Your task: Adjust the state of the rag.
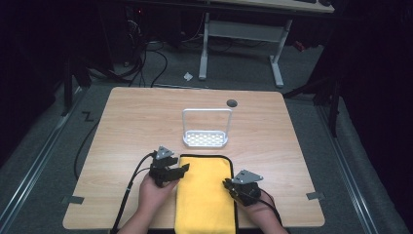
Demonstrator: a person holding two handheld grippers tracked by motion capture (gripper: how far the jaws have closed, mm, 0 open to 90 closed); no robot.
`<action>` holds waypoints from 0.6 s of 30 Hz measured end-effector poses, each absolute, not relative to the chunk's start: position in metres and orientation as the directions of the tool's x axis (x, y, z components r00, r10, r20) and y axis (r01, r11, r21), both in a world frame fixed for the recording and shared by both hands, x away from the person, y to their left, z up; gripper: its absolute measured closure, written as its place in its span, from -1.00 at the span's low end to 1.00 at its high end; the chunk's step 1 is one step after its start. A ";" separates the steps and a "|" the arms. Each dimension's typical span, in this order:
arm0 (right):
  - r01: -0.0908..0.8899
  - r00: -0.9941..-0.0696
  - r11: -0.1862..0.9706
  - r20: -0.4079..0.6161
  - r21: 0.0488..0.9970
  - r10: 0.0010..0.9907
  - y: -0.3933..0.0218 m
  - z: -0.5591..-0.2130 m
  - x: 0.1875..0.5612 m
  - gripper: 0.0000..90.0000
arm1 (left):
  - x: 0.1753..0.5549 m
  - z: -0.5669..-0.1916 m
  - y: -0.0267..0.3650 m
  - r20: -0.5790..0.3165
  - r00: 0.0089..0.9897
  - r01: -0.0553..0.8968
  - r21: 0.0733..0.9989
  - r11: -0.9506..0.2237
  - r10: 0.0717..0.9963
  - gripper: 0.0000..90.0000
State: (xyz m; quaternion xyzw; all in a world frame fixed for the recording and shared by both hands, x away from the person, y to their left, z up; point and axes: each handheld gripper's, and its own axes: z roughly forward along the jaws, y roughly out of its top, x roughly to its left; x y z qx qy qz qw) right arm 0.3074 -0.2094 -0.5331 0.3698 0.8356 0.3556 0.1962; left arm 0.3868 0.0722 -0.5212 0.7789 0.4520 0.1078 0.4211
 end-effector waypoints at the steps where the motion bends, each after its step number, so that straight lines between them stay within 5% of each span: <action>1: 0.477 -0.651 0.475 -0.066 0.740 0.756 -0.210 -0.533 0.308 0.82 | 0.390 -0.523 0.069 -0.192 0.555 0.619 0.746 -0.248 0.809 -0.08; 5: 0.473 -0.651 0.481 -0.076 0.738 0.755 -0.209 -0.533 0.307 0.82 | 0.399 -0.529 0.060 -0.178 0.528 0.648 0.716 -0.258 0.831 -0.04; 11: 0.460 -0.651 0.492 -0.096 0.739 0.753 -0.208 -0.533 0.307 0.74 | 0.400 -0.529 0.058 -0.164 0.533 0.640 0.720 -0.269 0.830 0.58; 13: 0.457 -0.645 0.482 -0.095 0.748 0.759 -0.208 -0.532 0.307 0.56 | 0.401 -0.529 0.062 -0.197 0.538 0.644 0.724 -0.248 0.820 0.66; 18: 0.454 -0.618 0.434 -0.076 0.778 0.783 -0.210 -0.526 0.307 0.51 | 0.401 -0.533 0.070 -0.281 0.535 0.655 0.734 -0.181 0.796 0.81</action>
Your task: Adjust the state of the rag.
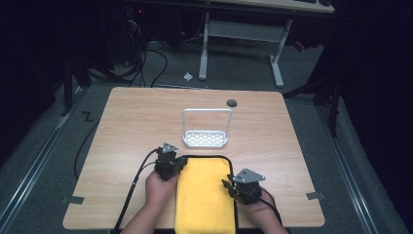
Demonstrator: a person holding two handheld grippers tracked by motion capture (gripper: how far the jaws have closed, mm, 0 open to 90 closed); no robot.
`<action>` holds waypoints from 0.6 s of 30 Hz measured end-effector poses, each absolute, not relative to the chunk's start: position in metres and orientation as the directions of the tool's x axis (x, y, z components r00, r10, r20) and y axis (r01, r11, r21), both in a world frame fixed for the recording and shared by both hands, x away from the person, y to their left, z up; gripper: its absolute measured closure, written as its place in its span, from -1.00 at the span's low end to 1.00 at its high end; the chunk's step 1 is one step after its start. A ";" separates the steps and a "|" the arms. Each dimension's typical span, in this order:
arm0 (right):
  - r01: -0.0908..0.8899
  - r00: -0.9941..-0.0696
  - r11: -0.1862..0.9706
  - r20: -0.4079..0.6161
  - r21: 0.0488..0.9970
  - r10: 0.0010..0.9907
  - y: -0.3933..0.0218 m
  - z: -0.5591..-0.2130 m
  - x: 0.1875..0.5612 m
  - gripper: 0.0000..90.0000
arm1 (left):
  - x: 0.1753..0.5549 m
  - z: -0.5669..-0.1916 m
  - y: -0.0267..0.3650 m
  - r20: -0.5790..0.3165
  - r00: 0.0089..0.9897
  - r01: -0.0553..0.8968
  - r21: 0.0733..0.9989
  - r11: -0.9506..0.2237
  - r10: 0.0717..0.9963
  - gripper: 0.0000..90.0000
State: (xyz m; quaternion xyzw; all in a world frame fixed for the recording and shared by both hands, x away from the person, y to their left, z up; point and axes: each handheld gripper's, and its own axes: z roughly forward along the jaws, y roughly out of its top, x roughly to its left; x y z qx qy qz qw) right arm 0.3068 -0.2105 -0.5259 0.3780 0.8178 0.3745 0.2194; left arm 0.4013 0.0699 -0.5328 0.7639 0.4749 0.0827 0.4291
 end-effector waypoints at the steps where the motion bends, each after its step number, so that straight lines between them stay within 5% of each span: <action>1: 0.453 -0.612 0.426 -0.074 0.784 0.787 -0.211 -0.525 0.307 0.50 | 0.401 -0.534 0.071 -0.292 0.537 0.653 0.738 -0.170 0.791 0.82; 18: 0.511 -0.523 0.360 -0.050 0.781 0.851 -0.202 -0.517 0.353 0.24 | 0.398 -0.540 0.074 -0.325 0.548 0.639 0.757 -0.135 0.771 0.81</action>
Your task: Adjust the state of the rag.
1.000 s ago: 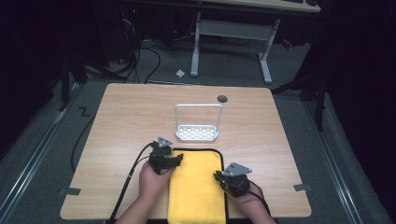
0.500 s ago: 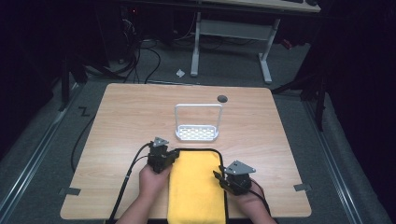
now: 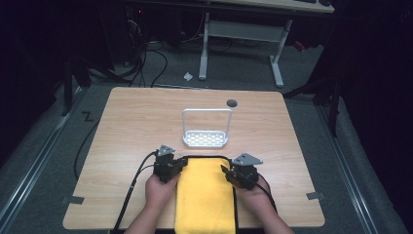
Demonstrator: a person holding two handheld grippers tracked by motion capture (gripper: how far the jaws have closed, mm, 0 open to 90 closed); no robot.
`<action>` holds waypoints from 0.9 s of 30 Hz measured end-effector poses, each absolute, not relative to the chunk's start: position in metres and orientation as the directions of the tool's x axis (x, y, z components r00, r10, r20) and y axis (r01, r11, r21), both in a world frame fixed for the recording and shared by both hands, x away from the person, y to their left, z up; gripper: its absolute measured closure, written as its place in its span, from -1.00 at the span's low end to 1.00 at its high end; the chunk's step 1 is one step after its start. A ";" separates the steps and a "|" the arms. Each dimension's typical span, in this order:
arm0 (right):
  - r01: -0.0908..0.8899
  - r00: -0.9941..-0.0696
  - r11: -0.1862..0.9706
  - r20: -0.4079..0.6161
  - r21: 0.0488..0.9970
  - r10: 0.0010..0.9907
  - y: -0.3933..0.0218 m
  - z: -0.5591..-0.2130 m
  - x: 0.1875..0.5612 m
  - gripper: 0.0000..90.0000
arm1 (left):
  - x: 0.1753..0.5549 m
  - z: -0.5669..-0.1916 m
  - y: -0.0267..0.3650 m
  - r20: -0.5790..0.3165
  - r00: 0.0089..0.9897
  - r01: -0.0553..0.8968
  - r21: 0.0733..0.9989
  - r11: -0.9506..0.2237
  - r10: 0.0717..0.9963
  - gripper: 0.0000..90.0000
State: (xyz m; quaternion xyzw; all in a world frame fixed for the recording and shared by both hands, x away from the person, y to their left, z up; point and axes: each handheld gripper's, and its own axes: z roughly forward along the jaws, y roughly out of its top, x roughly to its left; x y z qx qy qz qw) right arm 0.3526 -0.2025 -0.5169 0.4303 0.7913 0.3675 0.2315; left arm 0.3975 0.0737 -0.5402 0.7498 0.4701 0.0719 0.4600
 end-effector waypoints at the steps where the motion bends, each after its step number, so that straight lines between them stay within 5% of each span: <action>1: 0.524 -0.513 0.357 -0.049 0.773 0.857 -0.201 -0.518 0.357 0.19 | 0.397 -0.540 0.073 -0.323 0.549 0.637 0.759 -0.136 0.771 0.81; 7: 0.574 -0.498 0.363 -0.038 0.734 0.866 -0.196 -0.529 0.372 -0.11 | 0.399 -0.541 0.074 -0.333 0.548 0.641 0.756 -0.129 0.767 0.78; 13: 0.611 -0.491 0.311 0.041 0.728 0.870 -0.201 -0.534 0.380 -0.14 | 0.399 -0.541 0.074 -0.334 0.550 0.641 0.756 -0.131 0.766 0.78; 23: 0.598 -0.527 0.308 0.074 0.740 0.847 -0.197 -0.534 0.373 0.56 | 0.398 -0.540 0.073 -0.333 0.555 0.639 0.757 -0.135 0.762 0.77; 27: 0.585 -0.544 0.325 0.062 0.743 0.837 -0.197 -0.534 0.371 0.68 | 0.398 -0.540 0.074 -0.334 0.556 0.640 0.757 -0.135 0.761 0.77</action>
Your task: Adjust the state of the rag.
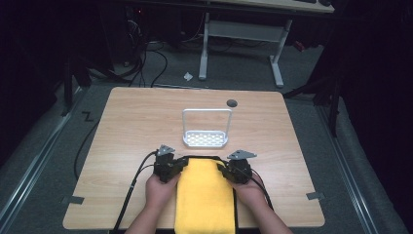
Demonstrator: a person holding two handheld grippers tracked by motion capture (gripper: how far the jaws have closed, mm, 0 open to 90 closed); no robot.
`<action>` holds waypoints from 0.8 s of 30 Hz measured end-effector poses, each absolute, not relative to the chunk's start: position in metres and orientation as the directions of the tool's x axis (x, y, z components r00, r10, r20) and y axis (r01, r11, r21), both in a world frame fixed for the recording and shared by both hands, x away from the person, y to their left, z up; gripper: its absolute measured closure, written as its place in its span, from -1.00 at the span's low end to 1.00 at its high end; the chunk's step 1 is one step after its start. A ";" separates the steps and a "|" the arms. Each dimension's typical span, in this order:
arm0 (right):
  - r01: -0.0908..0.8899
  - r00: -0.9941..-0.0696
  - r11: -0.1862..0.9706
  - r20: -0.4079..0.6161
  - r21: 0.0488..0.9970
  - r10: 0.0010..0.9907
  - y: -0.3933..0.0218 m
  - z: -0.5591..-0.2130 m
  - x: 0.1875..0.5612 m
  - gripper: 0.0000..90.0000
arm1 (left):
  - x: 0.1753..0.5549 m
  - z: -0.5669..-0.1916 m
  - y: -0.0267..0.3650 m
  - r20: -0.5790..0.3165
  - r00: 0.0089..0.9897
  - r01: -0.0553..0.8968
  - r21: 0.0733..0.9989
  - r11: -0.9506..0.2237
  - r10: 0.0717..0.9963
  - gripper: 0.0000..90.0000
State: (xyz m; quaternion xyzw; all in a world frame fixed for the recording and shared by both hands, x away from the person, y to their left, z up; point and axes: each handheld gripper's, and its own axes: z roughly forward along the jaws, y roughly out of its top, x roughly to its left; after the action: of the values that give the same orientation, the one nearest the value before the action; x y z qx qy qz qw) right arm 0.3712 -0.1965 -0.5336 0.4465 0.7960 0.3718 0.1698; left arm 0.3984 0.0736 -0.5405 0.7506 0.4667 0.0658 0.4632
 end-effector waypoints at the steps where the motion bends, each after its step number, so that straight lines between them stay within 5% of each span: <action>1: 0.580 -0.546 0.329 0.057 0.745 0.836 -0.196 -0.533 0.371 0.69 | 0.398 -0.540 0.073 -0.332 0.556 0.639 0.757 -0.135 0.762 0.77; 24: 0.508 -0.556 0.300 0.042 0.807 0.830 -0.202 -0.519 0.359 0.71 | 0.393 -0.537 0.078 -0.337 0.576 0.606 0.787 -0.113 0.745 0.82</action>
State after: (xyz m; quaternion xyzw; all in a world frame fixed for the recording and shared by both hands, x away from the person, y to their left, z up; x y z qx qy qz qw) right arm 0.3586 -0.2018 -0.5193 0.4281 0.7817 0.4084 0.1970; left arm 0.3933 0.0778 -0.5372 0.7425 0.4549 0.0711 0.4865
